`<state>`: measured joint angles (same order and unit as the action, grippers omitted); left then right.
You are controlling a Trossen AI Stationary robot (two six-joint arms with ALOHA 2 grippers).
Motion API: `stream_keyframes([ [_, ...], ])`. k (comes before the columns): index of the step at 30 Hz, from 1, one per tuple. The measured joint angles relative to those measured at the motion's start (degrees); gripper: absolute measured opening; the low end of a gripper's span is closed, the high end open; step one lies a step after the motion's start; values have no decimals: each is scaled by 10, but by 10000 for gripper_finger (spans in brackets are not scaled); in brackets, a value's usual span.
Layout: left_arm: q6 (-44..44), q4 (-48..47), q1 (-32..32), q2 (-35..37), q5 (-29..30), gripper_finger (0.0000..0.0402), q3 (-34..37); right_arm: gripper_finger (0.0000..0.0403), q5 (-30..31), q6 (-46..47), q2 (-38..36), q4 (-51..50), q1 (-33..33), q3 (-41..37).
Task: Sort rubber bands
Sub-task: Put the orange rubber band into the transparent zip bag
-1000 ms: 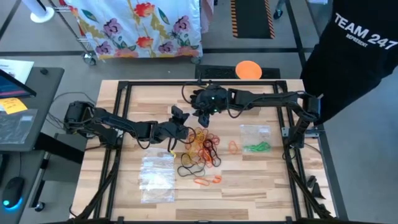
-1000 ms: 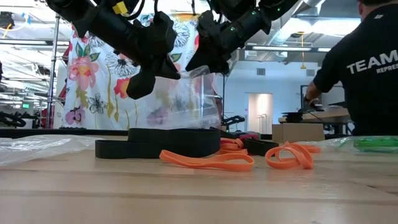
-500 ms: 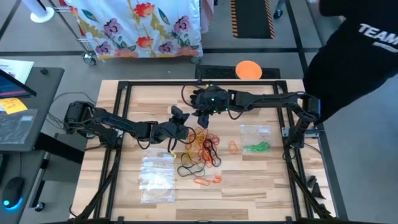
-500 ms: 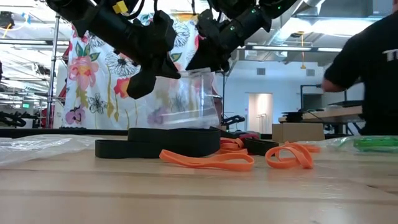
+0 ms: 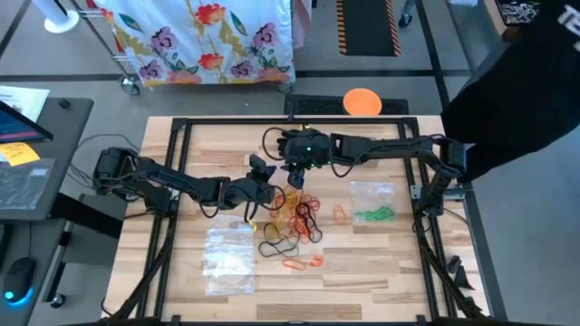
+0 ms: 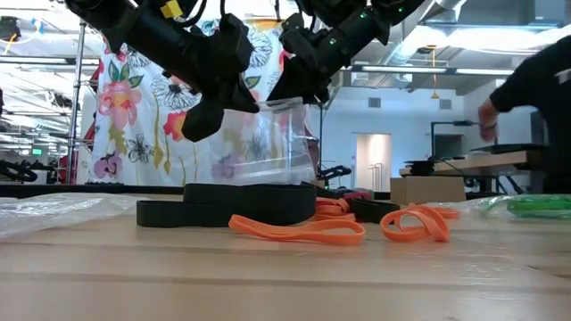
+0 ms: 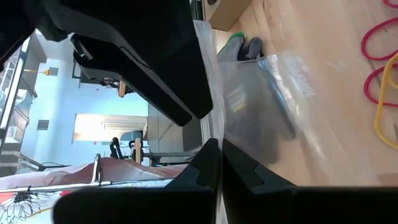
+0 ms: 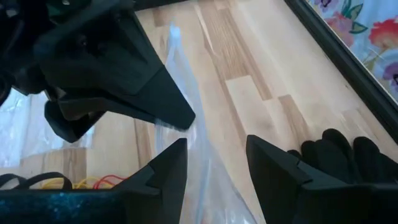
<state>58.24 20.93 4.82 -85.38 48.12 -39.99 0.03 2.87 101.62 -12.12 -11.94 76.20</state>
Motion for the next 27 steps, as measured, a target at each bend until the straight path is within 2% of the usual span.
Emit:
stream_keyframes([
  [11,-9,0,0,0,0,0,0,163,5,-4,0,-53,3,0],
  [19,-25,-5,3,0,-20,0,0,153,78,-5,0,-69,7,0],
  [22,-37,-6,6,0,-39,0,0,118,78,-4,0,-79,6,0],
  [27,-56,-5,4,0,-60,0,0,16,74,-22,0,-82,7,0],
])
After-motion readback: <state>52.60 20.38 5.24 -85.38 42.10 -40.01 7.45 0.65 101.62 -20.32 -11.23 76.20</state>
